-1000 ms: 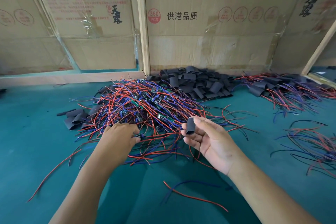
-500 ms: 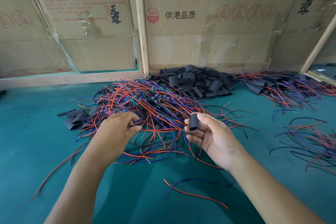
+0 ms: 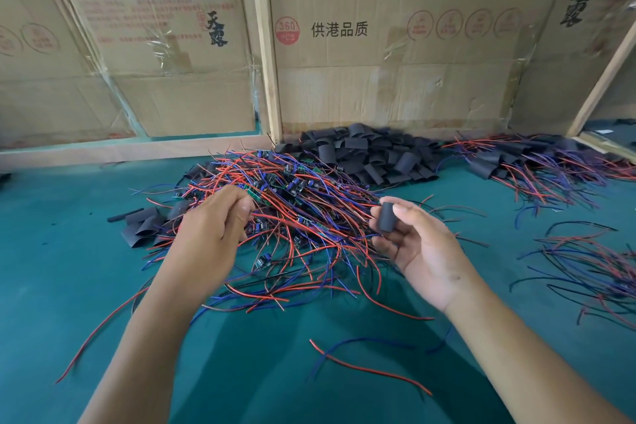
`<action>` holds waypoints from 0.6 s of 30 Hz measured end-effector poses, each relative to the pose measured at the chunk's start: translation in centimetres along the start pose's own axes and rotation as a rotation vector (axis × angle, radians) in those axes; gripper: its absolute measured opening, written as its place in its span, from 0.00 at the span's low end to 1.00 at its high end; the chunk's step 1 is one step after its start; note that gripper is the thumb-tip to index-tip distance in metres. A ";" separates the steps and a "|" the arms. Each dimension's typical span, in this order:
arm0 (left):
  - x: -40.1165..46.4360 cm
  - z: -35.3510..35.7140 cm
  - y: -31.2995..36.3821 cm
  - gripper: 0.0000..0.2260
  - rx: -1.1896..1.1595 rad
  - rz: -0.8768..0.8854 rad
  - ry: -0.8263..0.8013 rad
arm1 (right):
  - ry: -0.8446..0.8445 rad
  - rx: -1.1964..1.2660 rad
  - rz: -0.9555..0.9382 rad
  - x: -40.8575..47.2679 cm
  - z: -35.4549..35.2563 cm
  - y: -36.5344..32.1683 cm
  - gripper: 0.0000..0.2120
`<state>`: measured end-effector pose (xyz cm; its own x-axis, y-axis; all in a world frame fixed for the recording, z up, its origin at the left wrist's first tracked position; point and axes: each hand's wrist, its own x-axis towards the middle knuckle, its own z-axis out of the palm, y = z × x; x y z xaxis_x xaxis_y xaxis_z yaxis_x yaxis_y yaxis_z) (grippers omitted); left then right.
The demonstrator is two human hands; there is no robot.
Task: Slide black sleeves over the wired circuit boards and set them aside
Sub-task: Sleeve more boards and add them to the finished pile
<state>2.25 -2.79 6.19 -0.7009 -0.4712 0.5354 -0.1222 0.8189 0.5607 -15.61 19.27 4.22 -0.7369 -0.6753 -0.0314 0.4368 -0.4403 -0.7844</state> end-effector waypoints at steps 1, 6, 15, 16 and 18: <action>0.0 -0.1 0.0 0.09 -0.009 -0.013 0.034 | 0.011 0.008 -0.014 0.1 -0.1 -0.2 0.13; 0.1 -0.4 0.0 0.14 -0.072 -0.124 0.097 | 0.012 0.022 -0.040 0.3 -0.5 -0.1 0.15; -0.2 -0.6 1.5 0.12 -0.225 -0.061 -0.017 | 0.049 -1.159 -0.396 0.4 -2.1 0.7 0.16; -0.3 -0.5 1.6 0.12 -0.256 -0.065 -0.029 | 0.047 -1.273 -0.435 0.4 -2.3 0.6 0.17; -0.3 -0.3 1.6 0.12 -0.312 -0.076 -0.050 | 0.046 -1.317 -0.455 0.3 -2.4 0.4 0.19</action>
<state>2.48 -1.40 7.09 -0.7328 -0.5042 0.4570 0.0404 0.6382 0.7688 -16.93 20.31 2.42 -0.7088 -0.5939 0.3806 -0.6247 0.2779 -0.7297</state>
